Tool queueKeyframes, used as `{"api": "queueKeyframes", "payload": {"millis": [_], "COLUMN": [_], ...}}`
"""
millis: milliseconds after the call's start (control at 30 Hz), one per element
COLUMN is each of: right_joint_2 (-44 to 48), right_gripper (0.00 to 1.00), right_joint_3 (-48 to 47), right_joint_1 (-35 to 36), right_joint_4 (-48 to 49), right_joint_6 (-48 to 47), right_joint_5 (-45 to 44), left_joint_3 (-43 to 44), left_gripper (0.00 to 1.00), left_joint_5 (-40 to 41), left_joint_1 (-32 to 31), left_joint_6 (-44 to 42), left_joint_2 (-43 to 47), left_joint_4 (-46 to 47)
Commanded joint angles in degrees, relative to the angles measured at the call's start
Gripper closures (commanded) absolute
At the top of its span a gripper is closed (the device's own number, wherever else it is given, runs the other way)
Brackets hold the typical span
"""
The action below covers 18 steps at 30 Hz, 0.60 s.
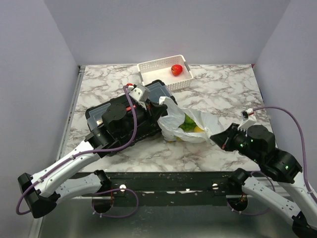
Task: Take the fake fruits out of the plastic bag
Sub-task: Adjust the plastic bag at the center of the board.
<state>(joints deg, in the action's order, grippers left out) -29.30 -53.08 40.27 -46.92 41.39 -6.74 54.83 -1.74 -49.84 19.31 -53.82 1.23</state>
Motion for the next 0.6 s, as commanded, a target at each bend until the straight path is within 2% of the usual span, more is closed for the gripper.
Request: {"api": "queueKeyframes", "payload": {"millis": [0,67,167,267,300,400,467,567], "right_joint_2": [2.23,3.44,6.27,8.74,8.88,5.71,0.91,-7.43], "right_gripper": [0.99,0.99,0.99,0.89,0.84,0.49,0.37,0.3], "right_joint_3": [1.9,-0.52,-4.47,-4.04,-3.44,-3.03,-5.64,-11.92], "right_joint_1": [-0.03,-0.02,-0.08,-0.07,-0.02,-0.06,-0.07,-0.02], "right_joint_4": [-10.85,-13.79,-20.96,-17.68,-14.42,-4.61,-1.95,-5.99], "right_joint_6": [14.79,15.13,12.65,9.16,8.21,4.74,1.46,-2.3], "right_joint_5": [7.24,8.18,2.69,4.81,6.25,10.09,10.37,1.45], "left_joint_3": [-0.33,-1.32,-3.11,-3.81,-4.3,-6.09,-6.87,-7.15], "left_gripper": [1.0,1.0,1.0,1.0,1.0,1.0,1.0,1.0], "left_joint_5": [2.64,3.37,2.37,-0.08,-0.63,-4.53,-8.28,-12.08], "left_joint_1": [0.53,0.99,2.2,3.29,3.37,3.37,3.39,3.39], "left_joint_6": [-0.66,-0.85,-1.16,-0.34,-0.18,0.61,1.23,1.65], "left_joint_2": [0.25,1.13,2.35,2.91,3.06,3.61,3.8,3.84], "left_joint_4": [-0.44,-0.64,-0.62,-1.14,-0.64,2.2,3.92,4.34]}}
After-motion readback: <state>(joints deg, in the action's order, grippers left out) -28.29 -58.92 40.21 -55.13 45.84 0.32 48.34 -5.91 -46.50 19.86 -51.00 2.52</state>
